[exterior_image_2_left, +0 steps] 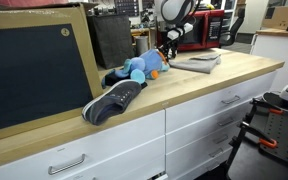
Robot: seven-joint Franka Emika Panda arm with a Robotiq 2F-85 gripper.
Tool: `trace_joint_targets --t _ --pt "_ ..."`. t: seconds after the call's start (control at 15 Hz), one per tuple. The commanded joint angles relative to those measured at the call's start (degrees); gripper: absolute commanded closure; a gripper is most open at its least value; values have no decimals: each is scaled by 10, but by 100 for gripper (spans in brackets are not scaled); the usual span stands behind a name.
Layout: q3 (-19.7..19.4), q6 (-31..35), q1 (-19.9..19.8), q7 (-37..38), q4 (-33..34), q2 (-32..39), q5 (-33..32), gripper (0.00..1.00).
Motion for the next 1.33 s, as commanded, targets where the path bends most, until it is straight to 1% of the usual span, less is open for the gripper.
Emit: trace_joint_targets --t 0.0,0.13,0.2,0.6,0.8,1.07,1.13,1.2,1.27 --pt "-3 24 12 48 -22 -23 -9 13" --pt "-6 18 18 76 -12 -12 -10 1" --pt "-7 12 19 85 -5 -2 -8 0" --pt "-31 25 8 140 30 56 0 0" --pt "-48 23 -3 149 60 83 11 0" --pt "-59 20 -15 147 87 115 22 0" --pt "-60 19 -16 146 90 117 24 25" --pt "-60 18 -17 144 93 121 28 26" --pt "-60 17 -17 144 95 123 31 32"
